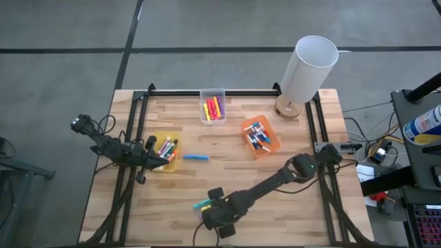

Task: Pick & Place Markers
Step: Put the light purple highlighter into the transparent bin

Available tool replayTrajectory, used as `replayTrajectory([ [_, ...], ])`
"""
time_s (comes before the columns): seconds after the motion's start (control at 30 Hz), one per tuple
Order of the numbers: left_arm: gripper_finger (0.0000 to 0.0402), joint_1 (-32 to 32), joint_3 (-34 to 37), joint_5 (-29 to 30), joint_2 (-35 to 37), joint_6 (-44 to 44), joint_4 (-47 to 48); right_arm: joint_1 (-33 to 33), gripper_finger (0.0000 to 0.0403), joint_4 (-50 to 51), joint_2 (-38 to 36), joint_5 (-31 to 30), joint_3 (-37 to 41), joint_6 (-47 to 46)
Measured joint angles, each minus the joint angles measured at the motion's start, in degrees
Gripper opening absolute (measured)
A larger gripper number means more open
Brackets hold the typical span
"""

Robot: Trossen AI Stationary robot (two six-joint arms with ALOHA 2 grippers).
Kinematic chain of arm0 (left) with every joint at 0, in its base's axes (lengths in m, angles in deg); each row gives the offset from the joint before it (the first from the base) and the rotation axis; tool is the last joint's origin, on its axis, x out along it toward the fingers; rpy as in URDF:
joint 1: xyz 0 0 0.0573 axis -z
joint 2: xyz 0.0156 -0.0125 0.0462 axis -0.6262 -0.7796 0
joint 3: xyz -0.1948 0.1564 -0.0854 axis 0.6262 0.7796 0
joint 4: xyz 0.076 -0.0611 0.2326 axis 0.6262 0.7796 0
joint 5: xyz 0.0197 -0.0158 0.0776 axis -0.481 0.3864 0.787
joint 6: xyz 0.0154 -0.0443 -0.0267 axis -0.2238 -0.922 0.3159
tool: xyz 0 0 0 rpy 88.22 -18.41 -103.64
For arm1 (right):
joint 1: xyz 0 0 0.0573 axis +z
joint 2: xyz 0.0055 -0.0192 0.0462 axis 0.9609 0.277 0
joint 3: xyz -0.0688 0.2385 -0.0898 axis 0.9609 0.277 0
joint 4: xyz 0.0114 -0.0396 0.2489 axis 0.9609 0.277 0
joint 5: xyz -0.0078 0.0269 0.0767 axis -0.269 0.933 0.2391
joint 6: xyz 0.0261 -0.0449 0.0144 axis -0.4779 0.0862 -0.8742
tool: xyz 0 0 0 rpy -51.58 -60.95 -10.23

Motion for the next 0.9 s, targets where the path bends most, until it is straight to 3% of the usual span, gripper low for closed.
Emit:
replayTrajectory([
  [0.2, 0.0, 0.0, 0.0, 0.0, 0.0, 0.0, 0.0, -0.1, 0.0129, -0.1, 0.0, 1.2, 0.2, 0.1],
  [0.4, 0.0, 0.0, 0.0, 0.0, 0.0, 0.0, 0.0, 0.0, 0.0049, 0.7, 0.0, 2.7, -0.9, 0.4],
  [0.57, 0.0, 0.0, 0.0, 0.0, 0.0, 0.0, 0.0, -0.2, 0.0049, 2.3, -0.3, 2.7, -4.1, 1.3],
  [0.9, 0.0, 0.0, 0.0, 0.0, 0.0, 0.0, 0.0, -4.6, 0.0049, 16.2, -2.1, -10.3, -13.1, 6.3],
])
